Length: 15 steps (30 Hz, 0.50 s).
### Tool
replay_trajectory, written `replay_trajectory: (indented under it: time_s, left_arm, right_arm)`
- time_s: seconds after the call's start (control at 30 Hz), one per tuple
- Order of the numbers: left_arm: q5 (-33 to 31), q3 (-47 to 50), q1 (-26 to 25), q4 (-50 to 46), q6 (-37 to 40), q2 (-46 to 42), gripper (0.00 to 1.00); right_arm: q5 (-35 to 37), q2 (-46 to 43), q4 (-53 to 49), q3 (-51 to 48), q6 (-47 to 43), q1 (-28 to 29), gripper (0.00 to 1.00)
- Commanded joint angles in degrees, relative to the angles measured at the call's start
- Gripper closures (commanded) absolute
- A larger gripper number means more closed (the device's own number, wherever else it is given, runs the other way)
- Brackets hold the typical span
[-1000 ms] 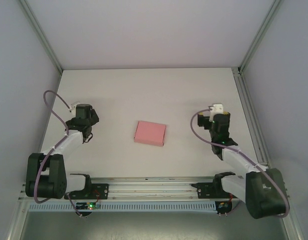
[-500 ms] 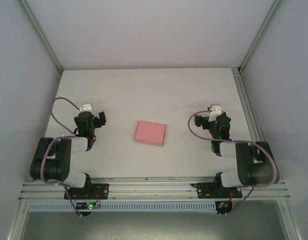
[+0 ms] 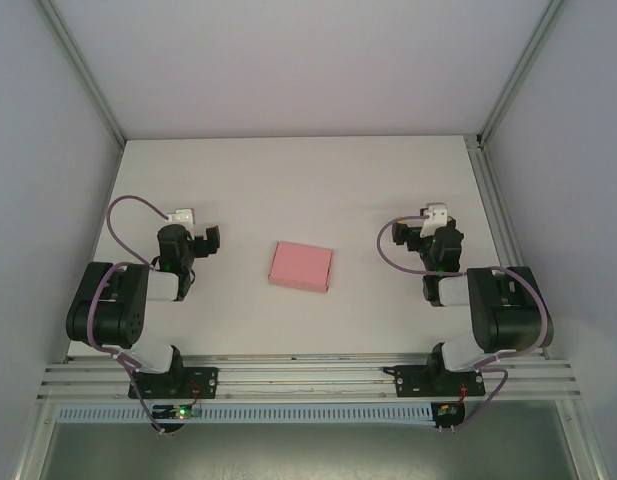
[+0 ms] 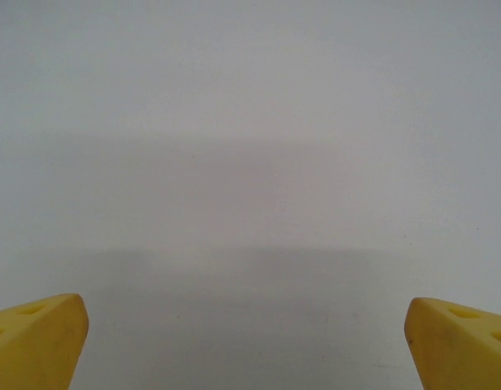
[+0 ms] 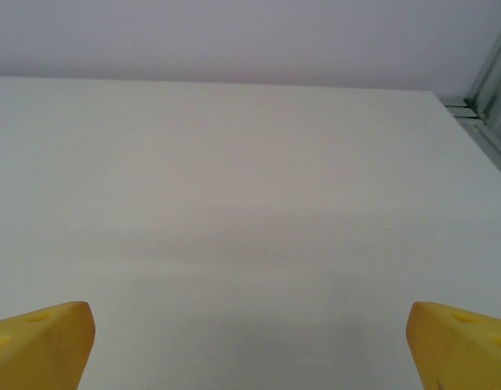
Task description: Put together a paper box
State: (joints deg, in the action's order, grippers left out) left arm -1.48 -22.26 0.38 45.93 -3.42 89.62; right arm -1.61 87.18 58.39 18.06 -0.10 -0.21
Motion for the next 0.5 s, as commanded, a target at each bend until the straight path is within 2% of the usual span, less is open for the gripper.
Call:
replay_trajectory:
  time_s: [0.0, 0.47]
  left_arm:
    - [0.11, -0.59, 0.15, 3.39, 1.16, -0.43, 0.00]
    - [0.15, -0.67, 0.17, 3.28, 1.18, -0.51, 0.00]
  right_arm:
    - [2.98, -0.51, 0.18, 0.85, 0.98, 0.30, 0.02]
    - [3.08, -0.21, 1.12, 0.65, 1.00, 0.27, 0.02]
